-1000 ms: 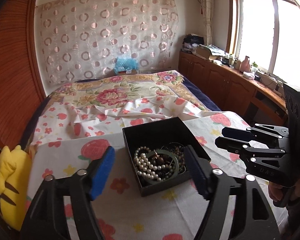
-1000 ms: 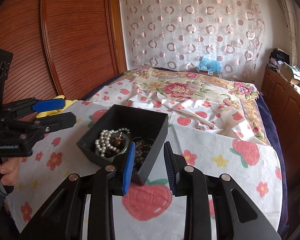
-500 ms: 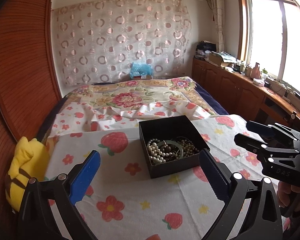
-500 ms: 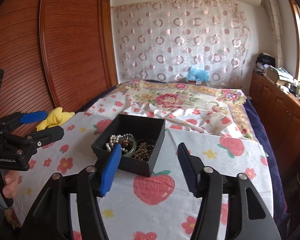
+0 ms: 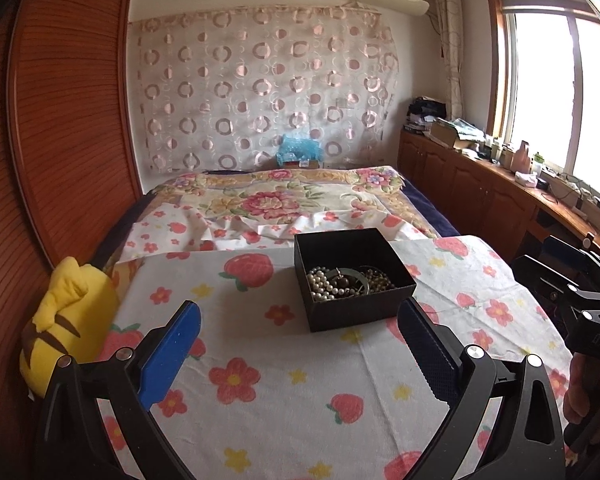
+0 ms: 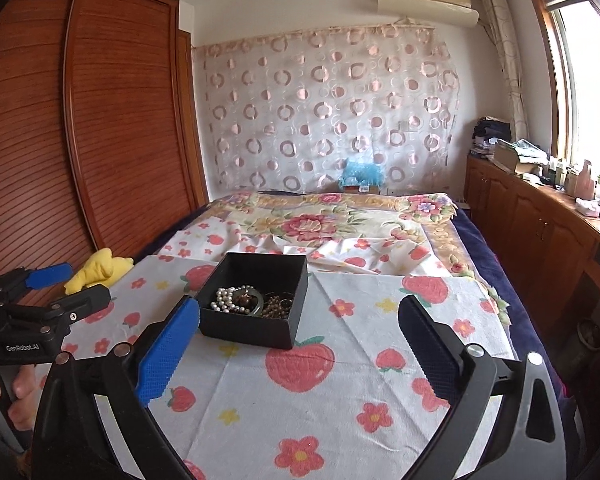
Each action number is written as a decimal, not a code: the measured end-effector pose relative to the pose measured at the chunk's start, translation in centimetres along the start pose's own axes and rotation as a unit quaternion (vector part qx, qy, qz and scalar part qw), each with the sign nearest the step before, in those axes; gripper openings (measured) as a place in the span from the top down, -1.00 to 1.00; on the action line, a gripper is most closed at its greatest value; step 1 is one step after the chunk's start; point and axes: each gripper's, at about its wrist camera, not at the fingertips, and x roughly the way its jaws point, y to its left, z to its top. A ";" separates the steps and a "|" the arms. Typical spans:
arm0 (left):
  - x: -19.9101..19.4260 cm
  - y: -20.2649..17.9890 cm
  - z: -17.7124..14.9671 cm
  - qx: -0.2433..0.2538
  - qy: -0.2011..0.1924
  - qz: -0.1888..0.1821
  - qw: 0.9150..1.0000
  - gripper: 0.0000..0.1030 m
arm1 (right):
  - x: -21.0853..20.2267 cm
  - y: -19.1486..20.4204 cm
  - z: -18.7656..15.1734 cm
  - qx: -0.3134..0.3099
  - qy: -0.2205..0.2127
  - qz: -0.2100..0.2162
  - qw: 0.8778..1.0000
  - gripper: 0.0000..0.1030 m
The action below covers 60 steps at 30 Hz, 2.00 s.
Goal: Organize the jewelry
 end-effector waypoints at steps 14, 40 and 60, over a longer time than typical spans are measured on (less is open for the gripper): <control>-0.4 0.2 -0.4 0.001 -0.007 0.008 1.000 -0.85 | -0.2 0.4 -0.8 0.003 -0.003 -0.007 1.000 -0.95; -0.8 0.1 0.0 0.005 -0.015 0.011 1.000 -0.85 | -0.2 0.1 -1.2 0.004 -0.004 -0.012 1.000 -0.95; -0.7 0.0 -0.3 0.006 -0.015 0.012 1.000 -0.85 | -0.2 0.0 -1.3 0.004 -0.005 -0.012 1.000 -0.95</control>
